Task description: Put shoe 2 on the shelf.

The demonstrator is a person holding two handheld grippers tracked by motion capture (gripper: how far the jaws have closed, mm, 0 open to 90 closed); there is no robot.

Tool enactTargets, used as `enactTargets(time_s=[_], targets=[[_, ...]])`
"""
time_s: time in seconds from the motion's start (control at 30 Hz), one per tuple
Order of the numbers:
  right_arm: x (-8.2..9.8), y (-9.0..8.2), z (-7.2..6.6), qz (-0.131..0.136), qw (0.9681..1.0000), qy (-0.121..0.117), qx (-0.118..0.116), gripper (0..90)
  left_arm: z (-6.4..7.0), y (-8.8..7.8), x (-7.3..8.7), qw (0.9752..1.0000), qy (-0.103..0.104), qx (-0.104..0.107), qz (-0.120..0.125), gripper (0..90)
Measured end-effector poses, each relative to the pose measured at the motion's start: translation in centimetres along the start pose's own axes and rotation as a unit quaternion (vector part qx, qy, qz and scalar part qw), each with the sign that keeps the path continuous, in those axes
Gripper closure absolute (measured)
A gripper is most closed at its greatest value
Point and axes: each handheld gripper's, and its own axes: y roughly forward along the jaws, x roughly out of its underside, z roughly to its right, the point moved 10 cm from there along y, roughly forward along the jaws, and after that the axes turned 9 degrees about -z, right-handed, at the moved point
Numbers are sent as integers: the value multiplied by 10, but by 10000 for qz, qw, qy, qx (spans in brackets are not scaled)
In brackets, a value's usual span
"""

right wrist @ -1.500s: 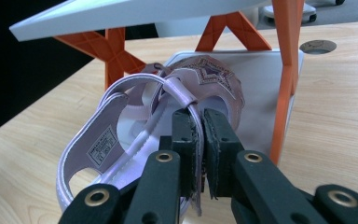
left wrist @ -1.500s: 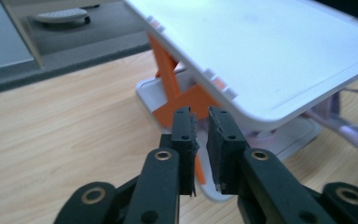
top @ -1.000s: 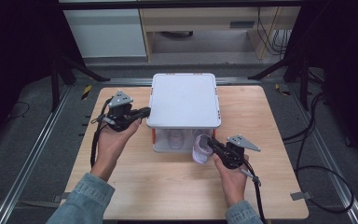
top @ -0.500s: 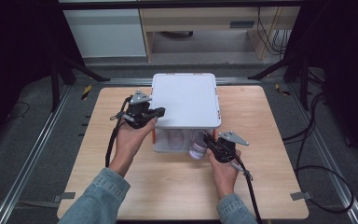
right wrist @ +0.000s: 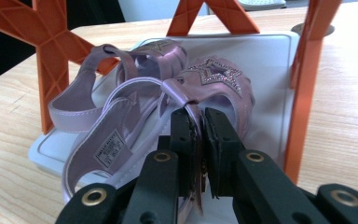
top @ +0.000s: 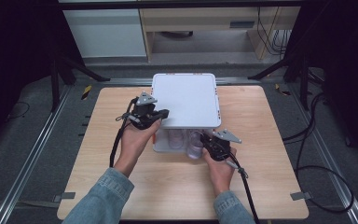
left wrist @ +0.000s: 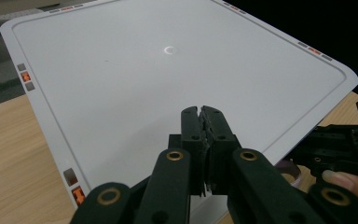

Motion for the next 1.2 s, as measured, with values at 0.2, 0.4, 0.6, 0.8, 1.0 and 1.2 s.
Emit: enactTargets(time_s=[0.2, 0.4, 0.6, 0.8, 1.0, 1.2], targets=[[2, 2, 0, -33, 9995, 238, -215, 806, 1, 1, 1, 10000, 13, -6, -32, 875], [2, 2, 1, -143, 9978, 474, -440, 784, 0, 3, 4, 10000, 12, -11, -85, 874], [3, 3, 1, -193, 9955, 686, -632, 767, 1, 4, 4, 10000, 9, -10, -97, 874], [3, 4, -1, -246, 9942, 731, -749, 717, 0, 5, 6, 9999, 13, -23, -137, 873], [-6, -20, -7, -49, 9953, 494, -837, 658, -2, 6, 10, 9999, -61, -15, -150, 872], [2, -56, -20, -48, 9932, 247, -1136, 804, -2, 5, 11, 9998, -64, -44, -207, 875]])
